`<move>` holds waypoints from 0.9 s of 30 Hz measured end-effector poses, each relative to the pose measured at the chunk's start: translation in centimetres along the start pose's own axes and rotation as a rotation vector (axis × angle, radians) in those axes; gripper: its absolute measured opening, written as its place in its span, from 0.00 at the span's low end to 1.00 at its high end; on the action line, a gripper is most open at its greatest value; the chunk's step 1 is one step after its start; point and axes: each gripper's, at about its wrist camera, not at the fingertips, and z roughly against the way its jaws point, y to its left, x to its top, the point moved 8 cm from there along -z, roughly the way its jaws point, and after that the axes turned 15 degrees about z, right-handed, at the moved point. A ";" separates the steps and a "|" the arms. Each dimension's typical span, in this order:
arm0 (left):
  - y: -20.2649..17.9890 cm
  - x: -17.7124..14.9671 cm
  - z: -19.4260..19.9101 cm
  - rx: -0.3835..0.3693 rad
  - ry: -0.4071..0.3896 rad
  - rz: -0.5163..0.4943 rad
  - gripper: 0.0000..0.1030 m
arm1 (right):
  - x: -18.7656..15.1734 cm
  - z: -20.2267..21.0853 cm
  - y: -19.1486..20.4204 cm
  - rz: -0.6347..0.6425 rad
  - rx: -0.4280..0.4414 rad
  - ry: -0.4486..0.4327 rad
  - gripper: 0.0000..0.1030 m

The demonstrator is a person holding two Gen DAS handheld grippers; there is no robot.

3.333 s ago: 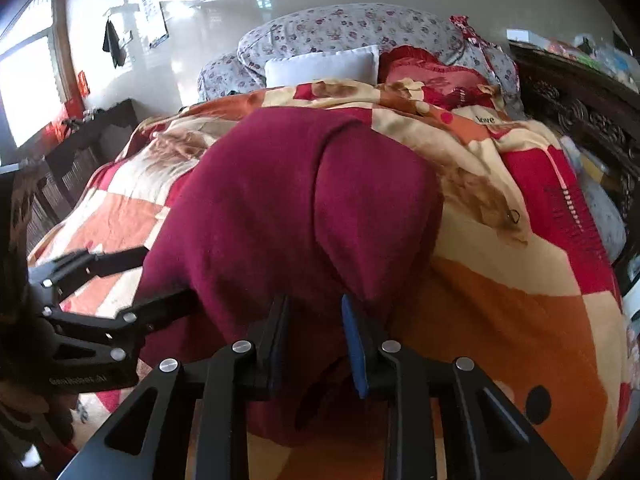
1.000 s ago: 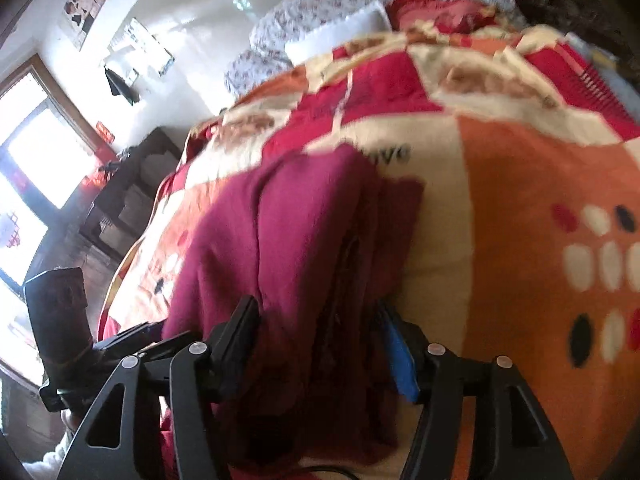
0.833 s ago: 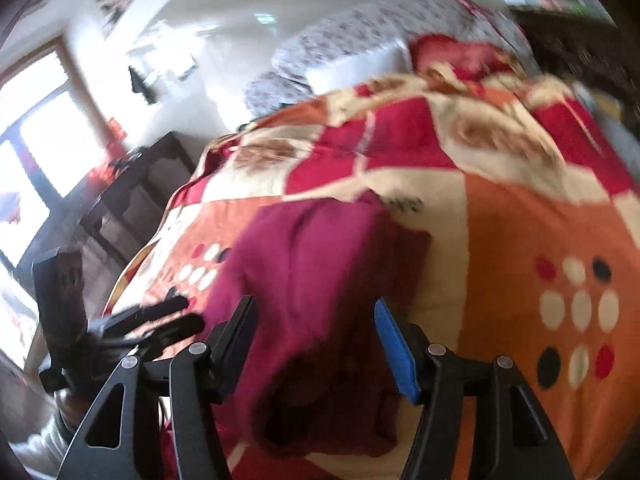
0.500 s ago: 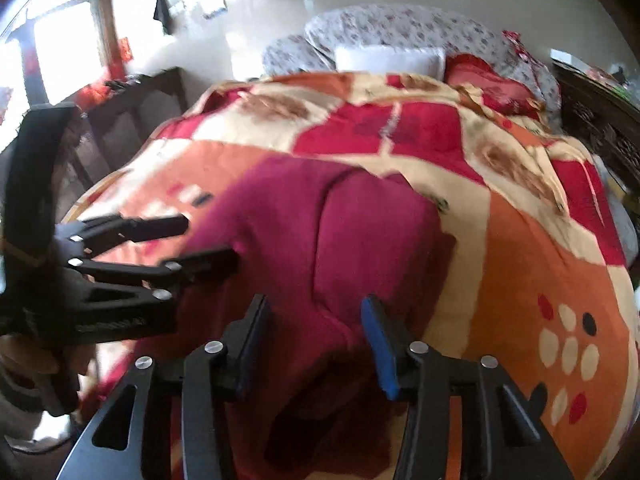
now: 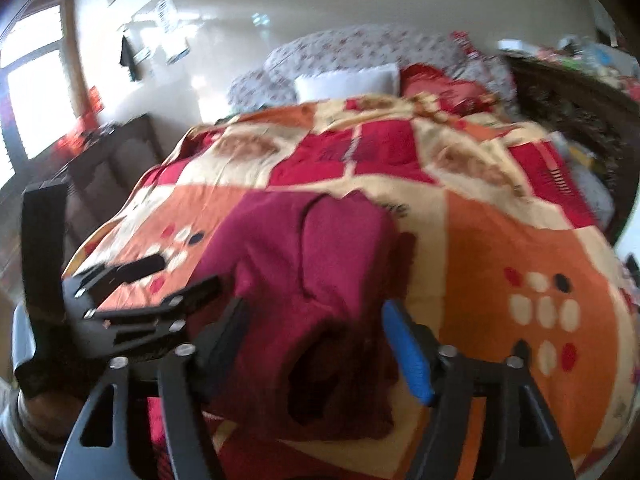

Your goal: Fold small clothes

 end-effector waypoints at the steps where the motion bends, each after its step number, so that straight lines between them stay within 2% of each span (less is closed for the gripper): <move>1: 0.1 0.1 0.7 0.006 -0.018 0.006 0.83 | 0.1 0.2 0.0 -0.001 -0.015 0.001 0.77; 8: 0.7 0.2 4.4 0.048 -0.092 0.011 0.85 | 0.2 1.8 -0.2 0.002 -0.138 -0.017 0.86; 10: 0.9 0.4 5.1 0.055 -0.107 0.013 0.85 | 0.5 2.2 0.2 0.009 -0.144 -0.024 0.89; 17: 1.2 0.7 7.1 0.057 -0.168 0.022 0.85 | 0.6 3.2 0.5 0.005 -0.171 -0.037 0.93; 27: 1.3 0.7 7.2 0.049 -0.169 0.028 0.85 | 0.4 3.2 0.4 -0.011 -0.161 -0.036 0.95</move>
